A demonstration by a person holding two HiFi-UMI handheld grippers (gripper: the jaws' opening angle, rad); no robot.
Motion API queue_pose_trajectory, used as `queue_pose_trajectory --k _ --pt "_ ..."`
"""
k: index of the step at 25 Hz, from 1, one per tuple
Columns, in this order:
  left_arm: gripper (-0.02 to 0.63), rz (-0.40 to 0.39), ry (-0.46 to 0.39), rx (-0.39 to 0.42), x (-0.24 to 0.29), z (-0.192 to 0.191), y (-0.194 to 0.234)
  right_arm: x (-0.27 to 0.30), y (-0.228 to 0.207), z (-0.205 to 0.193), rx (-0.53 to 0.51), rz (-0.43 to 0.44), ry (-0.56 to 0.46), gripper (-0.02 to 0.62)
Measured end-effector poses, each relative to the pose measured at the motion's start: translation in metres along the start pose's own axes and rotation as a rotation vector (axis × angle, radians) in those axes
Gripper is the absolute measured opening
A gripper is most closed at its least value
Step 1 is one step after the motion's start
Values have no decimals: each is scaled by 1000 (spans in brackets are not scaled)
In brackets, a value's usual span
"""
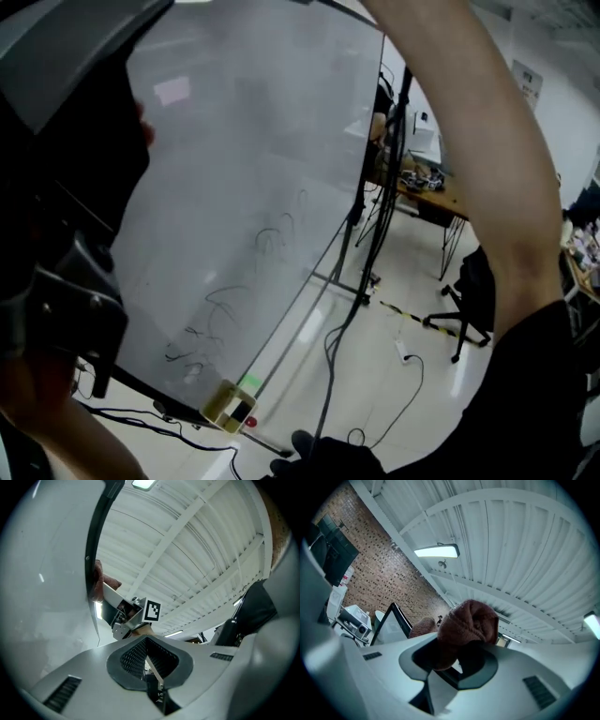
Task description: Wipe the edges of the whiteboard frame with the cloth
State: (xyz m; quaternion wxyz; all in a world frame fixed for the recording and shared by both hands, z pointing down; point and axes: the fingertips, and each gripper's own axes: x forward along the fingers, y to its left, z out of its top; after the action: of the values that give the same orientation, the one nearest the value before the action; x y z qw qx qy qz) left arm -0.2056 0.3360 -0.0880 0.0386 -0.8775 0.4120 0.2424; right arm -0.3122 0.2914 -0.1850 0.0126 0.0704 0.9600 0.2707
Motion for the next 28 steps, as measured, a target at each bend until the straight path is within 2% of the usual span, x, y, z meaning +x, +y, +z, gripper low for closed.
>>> queue_pose_trajectory --k 7,11,16,28 --pt "-12 -57 17 -28 7 -10 -3 6 -8 -5 0 -31 37 118" --pt "-12 -70 21 -23 17 -22 -5 -7 -21 -25 -19 -22 39 118" --pt "-12 -47 -7 33 47 -37 0 -28 -40 -44 -58 1 27 118" --pt "-12 67 -17 33 141 -84 67 -61 -113 -97 -92 88 8 118"
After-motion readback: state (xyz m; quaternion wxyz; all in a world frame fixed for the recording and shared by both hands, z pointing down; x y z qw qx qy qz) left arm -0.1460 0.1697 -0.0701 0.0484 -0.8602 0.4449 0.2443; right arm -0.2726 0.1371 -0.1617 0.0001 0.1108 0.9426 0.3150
